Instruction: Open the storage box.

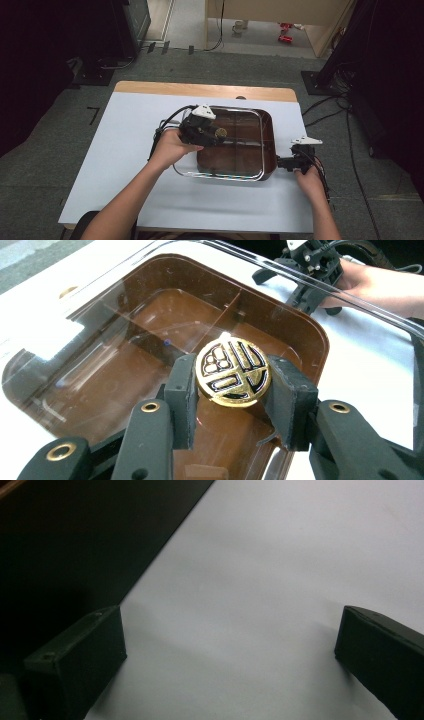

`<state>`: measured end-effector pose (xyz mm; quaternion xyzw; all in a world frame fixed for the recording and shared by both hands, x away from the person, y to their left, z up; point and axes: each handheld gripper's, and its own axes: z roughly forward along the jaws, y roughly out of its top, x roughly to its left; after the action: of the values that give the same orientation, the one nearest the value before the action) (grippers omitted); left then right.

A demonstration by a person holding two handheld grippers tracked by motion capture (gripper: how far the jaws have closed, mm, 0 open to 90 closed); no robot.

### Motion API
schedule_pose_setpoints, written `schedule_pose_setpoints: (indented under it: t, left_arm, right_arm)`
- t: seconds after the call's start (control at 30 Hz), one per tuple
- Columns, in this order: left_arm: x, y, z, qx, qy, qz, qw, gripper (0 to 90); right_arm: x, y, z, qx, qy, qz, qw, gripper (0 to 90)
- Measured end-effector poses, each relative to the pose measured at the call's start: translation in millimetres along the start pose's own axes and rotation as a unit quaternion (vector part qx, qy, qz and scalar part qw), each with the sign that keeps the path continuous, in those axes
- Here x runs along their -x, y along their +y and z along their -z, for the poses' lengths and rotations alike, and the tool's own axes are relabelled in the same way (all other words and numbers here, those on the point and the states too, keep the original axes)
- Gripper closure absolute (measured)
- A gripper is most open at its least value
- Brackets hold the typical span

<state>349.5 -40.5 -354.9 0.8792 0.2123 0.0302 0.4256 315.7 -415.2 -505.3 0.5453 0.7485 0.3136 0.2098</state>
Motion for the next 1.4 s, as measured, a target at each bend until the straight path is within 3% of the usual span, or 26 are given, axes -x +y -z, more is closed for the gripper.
schedule_pose_setpoints:
  t: [0.33,0.8,1.17,1.4]
  left_arm:
    - [-17.8,-12.0,30.9,0.008,0.035,0.026,0.9990,59.1]
    - [-42.5,-27.5,79.8,0.026,0.078,0.063,0.9946,59.1]
    - [-69.6,-43.7,109.1,0.041,0.112,0.103,0.9875,59.1]
    - [-92.9,-61.8,113.0,0.025,0.139,0.134,0.9808,59.1]
  right_arm:
    - [0.2,0.0,-0.1,0.000,0.001,-0.001,1.0000,0.0]
    - [0.4,0.2,0.0,-0.001,0.002,-0.001,1.0000,0.0]
    - [0.4,0.1,-0.1,0.000,0.002,-0.001,1.0000,0.0]
    - [0.4,0.1,0.0,-0.001,0.002,-0.001,1.0000,0.0]
